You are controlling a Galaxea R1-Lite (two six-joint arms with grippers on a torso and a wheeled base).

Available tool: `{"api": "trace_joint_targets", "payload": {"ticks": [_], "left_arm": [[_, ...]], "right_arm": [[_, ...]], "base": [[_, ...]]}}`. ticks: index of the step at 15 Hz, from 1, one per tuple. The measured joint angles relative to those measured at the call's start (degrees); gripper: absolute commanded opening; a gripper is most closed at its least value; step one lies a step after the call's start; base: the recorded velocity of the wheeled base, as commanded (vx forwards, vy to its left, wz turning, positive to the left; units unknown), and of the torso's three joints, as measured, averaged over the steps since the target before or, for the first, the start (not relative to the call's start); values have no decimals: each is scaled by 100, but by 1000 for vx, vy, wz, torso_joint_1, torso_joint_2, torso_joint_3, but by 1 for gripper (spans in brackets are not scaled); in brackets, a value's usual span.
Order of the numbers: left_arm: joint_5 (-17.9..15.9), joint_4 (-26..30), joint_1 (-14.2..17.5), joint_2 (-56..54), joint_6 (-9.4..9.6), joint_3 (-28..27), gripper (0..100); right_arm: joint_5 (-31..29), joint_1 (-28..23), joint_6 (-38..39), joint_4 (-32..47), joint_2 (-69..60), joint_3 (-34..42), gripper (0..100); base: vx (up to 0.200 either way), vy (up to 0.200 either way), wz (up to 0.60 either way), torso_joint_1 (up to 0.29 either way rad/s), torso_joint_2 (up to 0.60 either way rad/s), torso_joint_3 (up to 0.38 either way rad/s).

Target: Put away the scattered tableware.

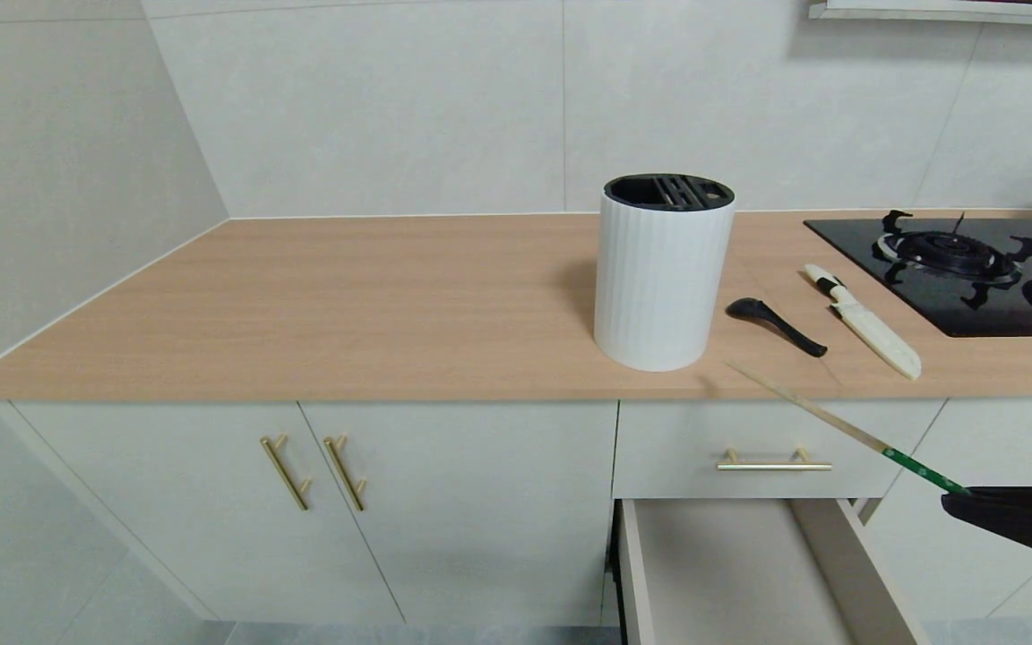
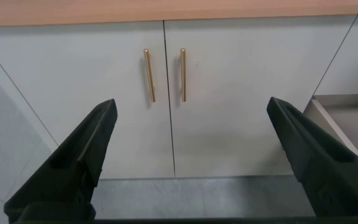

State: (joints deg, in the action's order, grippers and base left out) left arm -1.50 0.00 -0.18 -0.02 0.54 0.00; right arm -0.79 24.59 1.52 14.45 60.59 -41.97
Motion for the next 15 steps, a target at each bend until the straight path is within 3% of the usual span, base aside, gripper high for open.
{"api": "trace_joint_targets", "payload": {"ticks": [8, 15], "left_arm": [[0, -5, 0, 0, 0, 0, 100], [2, 0, 0, 0, 0, -2, 100]], "right_arm": [[52, 73, -272, -9, -32, 228, 0], [87, 115, -371, -5, -22, 293, 0]], "base": [[0, 0, 0, -9, 22, 13], [0, 0, 0, -178, 438, 258]]}}
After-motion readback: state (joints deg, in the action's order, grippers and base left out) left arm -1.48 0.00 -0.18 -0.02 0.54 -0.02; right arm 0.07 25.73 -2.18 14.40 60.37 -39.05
